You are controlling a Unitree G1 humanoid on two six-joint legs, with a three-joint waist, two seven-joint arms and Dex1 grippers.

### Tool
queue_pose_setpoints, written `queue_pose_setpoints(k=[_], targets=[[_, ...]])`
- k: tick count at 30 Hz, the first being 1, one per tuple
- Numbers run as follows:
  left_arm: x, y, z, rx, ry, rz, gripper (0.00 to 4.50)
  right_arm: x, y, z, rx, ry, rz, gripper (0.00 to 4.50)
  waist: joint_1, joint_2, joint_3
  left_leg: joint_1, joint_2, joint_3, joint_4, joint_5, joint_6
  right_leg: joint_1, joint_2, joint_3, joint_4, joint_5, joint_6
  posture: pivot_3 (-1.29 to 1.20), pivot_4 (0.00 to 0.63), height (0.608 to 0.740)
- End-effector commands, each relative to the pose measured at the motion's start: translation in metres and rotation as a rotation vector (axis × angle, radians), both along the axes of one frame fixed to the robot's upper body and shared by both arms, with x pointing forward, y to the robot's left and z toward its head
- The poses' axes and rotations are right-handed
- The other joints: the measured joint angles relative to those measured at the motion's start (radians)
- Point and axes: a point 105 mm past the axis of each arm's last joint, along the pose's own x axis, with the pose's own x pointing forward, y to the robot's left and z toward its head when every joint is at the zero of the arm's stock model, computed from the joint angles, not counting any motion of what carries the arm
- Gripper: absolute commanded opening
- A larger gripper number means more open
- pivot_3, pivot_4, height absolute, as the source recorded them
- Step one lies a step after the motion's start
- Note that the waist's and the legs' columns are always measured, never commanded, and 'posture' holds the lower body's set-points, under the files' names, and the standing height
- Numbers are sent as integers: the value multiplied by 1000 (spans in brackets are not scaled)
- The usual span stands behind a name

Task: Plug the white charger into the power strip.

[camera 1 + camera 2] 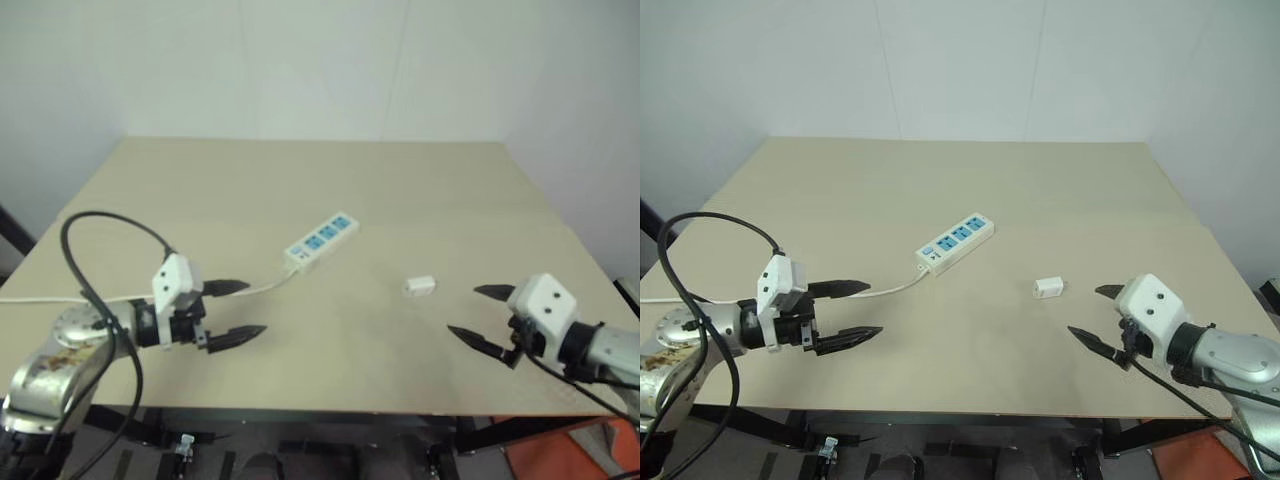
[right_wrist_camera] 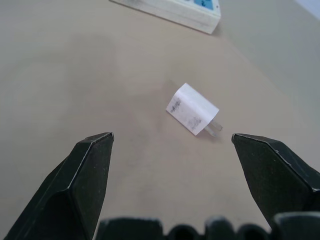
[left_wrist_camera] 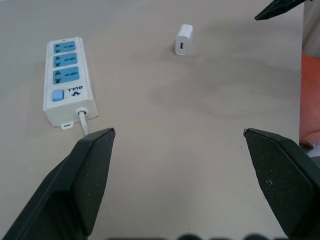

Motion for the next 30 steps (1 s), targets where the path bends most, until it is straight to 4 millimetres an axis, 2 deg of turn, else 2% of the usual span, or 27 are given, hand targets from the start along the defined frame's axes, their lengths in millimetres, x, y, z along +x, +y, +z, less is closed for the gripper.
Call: queue_pose_setpoints(k=[1, 3, 7, 12, 15, 18, 20, 22, 24, 27, 30], targets=[[4, 2, 12, 5, -41, -7, 4500, 0, 8, 29, 27, -172, -3, 4448, -1, 0, 0, 0, 0, 0, 0, 0, 0, 0, 0, 0, 0, 0, 0, 0, 150, 740], [4, 2, 14, 2, -43, -11, 4500, -1, 10, 37, 68, -219, 0, 4448, -1, 0, 0, 0, 0, 0, 0, 0, 0, 0, 0, 0, 0, 0, 0, 0, 150, 740], [1, 2, 9, 11, -12, -39, 4500, -5, 4, 33, 40, -241, -38, 4448, -1, 0, 0, 0, 0, 0, 0, 0, 0, 0, 0, 0, 0, 0, 0, 0, 150, 740], [13, -3, 13, 5, -24, -52, 4500, 2, -3, 29, 4, -223, -95, 4448, 3, 0, 0, 0, 0, 0, 1, 0, 0, 0, 0, 0, 1, 0, 0, 0, 150, 740], [19, -2, 13, -2, -28, -39, 4500, 4, 2, 24, 18, -197, -83, 4448, -1, 0, 0, 1, 0, 0, 1, 0, 0, 1, 0, 0, 1, 0, 0, 0, 150, 740], [30, 3, 5, 34, -35, 39, 4500, 5, 6, 23, 34, -178, -50, 4448, -5, 0, 0, 0, 0, 0, 1, 0, 0, -1, 1, 0, 1, 0, -1, 0, 150, 740], [44, 7, -1, 65, -50, 111, 4500, 9, 6, 26, 29, -184, -48, 4448, -3, 0, 0, 0, 0, 0, 0, 0, 0, -1, 0, 0, 1, 1, -3, 0, 150, 740], [73, 9, -10, 81, -34, 232, 4500, 13, 8, 31, 19, -194, -25, 4448, 2, 0, 0, 0, 0, 0, 1, 0, 0, 0, 0, 0, 1, 2, -2, 0, 150, 740], [90, 10, -18, 112, -15, 295, 4500, 15, 9, 34, 16, -198, -7, 4448, 12, -1, 0, 0, -1, -1, 3, 1, 1, 1, 0, -1, 0, 2, 1, 0, 150, 740], [117, -3, -31, 127, 18, 299, 4500, 16, 17, 40, 20, -208, 29, 4448, 17, -1, -1, 0, -1, -1, 2, 1, 1, 1, 0, -1, -1, 2, 1, 0, 150, 740], [134, -15, -46, 175, 79, 286, 4500, 16, 21, 42, 17, -210, 50, 4448, 21, -1, -1, -3, -2, -1, 2, 0, 1, -1, 0, -1, -2, 6, -5, 0, 150, 740]])
